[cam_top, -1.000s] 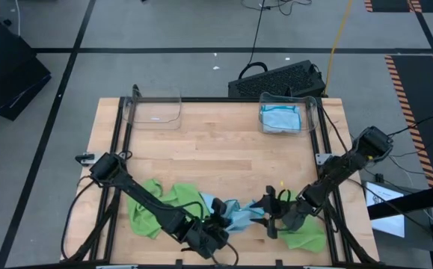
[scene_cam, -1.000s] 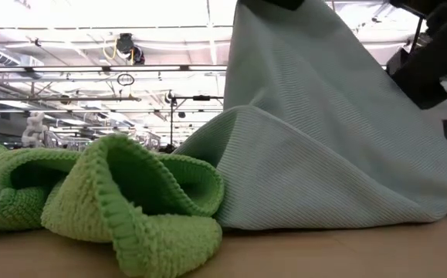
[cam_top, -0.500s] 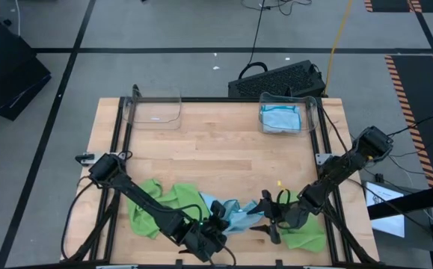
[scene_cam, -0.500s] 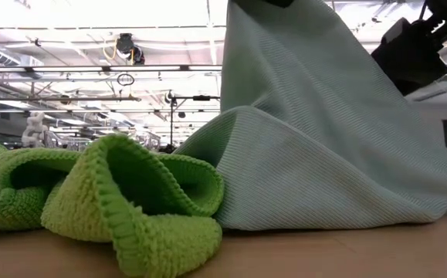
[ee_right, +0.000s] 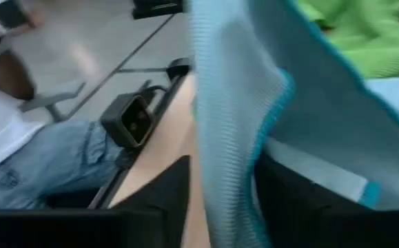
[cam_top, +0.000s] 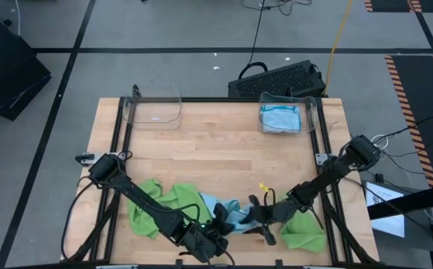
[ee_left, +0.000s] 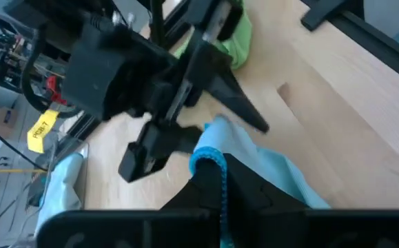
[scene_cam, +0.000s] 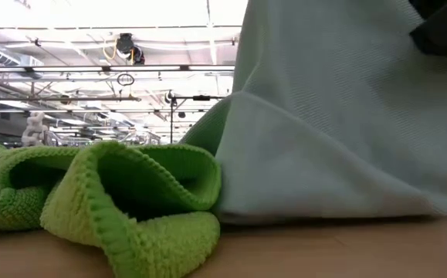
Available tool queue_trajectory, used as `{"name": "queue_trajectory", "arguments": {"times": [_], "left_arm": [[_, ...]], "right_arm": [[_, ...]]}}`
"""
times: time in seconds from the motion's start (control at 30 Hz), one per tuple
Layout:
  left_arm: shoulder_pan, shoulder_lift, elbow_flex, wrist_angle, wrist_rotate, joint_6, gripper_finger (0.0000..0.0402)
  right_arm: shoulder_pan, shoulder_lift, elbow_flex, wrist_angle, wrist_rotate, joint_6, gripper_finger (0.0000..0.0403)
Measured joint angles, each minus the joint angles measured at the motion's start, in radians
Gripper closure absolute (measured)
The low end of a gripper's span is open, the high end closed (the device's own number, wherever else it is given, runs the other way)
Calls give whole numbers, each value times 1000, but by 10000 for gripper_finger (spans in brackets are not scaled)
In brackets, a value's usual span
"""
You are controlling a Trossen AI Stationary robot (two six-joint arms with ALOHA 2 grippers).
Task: Fold microfiber towels
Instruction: Fold the blue microfiber cloth
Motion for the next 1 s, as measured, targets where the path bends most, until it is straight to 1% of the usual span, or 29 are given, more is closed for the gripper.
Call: {"name": "queue_trajectory", "arguments": {"times": [0.1,0.17,0.2,0.23,0.37,0.43,0.57,0.63,0.7,0.77,0.87,1.0], "left_arm": [[-2,0,0,-37,5,-15,397],[-2,0,0,-65,9,-56,391],[0,0,0,-80,9,-80,386],[3,0,0,-96,10,-106,381],[11,0,0,-142,11,-213,368],[16,0,0,-142,10,-269,365],[39,0,0,-128,9,-361,361],[56,0,0,-125,3,-395,348],[70,0,0,-124,-2,-422,324],[77,0,0,-123,-26,-442,292],[75,0,0,-122,-86,-450,236],[54,-13,0,-104,-186,-450,168]], "right_arm": [[-2,-12,0,-15,-2,-35,326],[-3,-35,0,-34,1,-57,374],[-3,-50,0,-44,5,-68,388],[0,-67,0,-52,20,-75,393],[30,-132,0,-126,160,-77,387],[49,-160,0,-173,242,-77,391],[81,-177,0,-228,406,-80,399],[91,-178,0,-227,480,-94,397],[98,-178,0,-225,546,-116,397],[109,-178,0,-225,606,-139,399],[130,-178,2,-221,676,-195,400],[160,-178,38,-225,748,-274,400]]}}
